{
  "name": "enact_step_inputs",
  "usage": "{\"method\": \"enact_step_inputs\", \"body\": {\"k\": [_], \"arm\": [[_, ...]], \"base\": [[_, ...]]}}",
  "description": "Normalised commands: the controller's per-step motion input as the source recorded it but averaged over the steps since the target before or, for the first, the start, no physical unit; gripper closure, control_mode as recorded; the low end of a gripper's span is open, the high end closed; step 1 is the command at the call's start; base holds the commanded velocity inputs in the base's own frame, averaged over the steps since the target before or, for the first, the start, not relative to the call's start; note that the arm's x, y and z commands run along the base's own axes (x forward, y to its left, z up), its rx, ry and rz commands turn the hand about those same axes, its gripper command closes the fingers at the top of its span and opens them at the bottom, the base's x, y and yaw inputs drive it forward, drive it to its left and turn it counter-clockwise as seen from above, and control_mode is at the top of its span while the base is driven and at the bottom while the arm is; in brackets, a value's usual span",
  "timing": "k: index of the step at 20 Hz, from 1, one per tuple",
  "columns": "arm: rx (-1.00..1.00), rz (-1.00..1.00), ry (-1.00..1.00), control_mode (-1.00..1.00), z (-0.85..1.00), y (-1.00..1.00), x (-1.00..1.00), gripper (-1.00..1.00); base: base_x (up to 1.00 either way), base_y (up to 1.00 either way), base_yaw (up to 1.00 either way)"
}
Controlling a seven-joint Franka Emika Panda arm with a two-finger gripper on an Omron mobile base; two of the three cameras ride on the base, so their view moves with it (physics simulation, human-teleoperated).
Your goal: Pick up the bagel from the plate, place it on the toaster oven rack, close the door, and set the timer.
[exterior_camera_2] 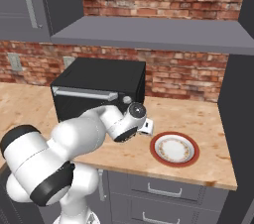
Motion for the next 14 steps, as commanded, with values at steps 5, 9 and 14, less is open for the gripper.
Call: {"method": "enact_step_inputs", "body": {"k": [5, 9, 14], "arm": [[0.00, 0.00, 0.00, -1.00, -0.11, 0.00, 0.07, -1.00], [0.00, 0.00, 0.00, -1.00, -0.10, 0.00, 0.05, -1.00], [0.00, 0.00, 0.00, -1.00, -0.06, 0.00, 0.07, -1.00]], "base": [[0.00, 0.00, 0.00], [0.00, 0.00, 0.00], [0.00, 0.00, 0.00]]}}
